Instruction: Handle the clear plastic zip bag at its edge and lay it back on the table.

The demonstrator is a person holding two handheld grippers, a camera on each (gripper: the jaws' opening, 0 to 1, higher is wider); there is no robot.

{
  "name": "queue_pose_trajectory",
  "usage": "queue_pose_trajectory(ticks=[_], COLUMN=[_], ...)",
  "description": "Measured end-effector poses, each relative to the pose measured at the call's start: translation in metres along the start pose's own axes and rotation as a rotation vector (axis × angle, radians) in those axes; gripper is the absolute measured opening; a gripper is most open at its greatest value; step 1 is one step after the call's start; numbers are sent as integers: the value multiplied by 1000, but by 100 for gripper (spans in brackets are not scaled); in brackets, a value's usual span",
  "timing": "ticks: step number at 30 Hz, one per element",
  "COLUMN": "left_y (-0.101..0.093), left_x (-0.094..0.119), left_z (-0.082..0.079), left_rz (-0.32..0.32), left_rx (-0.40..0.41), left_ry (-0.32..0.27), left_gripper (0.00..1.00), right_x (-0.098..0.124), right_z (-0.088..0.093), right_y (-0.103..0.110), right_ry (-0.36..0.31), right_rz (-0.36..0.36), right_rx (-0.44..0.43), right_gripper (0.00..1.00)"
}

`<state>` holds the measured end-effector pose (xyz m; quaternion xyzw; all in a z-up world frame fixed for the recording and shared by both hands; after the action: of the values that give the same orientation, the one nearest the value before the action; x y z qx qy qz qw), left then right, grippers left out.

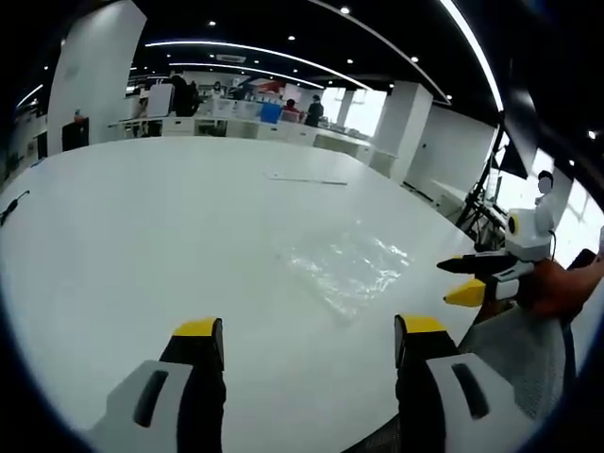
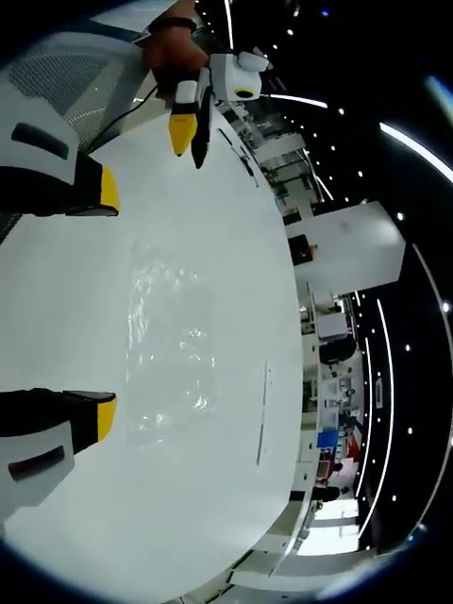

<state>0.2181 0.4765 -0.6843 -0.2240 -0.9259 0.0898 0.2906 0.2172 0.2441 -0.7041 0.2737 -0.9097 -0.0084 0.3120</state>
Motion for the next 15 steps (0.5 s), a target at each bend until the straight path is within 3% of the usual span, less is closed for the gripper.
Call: queue_pose_trajectory(ticks=[15], left_y=[0], left_x=[0], left_z=[1], left_rz=[-4], left_rx=[-1], left_ry=[8], left_gripper=[73], right_x=[-2], right_z=[1], right_y=[2], right_ry=[-4], right_rz=[-9], right_rx=[-2], right_gripper=[75])
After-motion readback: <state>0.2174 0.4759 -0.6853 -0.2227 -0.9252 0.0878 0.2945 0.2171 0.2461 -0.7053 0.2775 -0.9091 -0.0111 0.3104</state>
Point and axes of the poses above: the point that each gripper's makers call its tool centre point, and the gripper's own axes: x roughly backward along the fingers, y roughly to its left, z roughly out of its underside, the point moved 2 cm from there along x, roughly backward along the fingers, and after that the axes turned 1 degree about x, right-handed, at the moved point
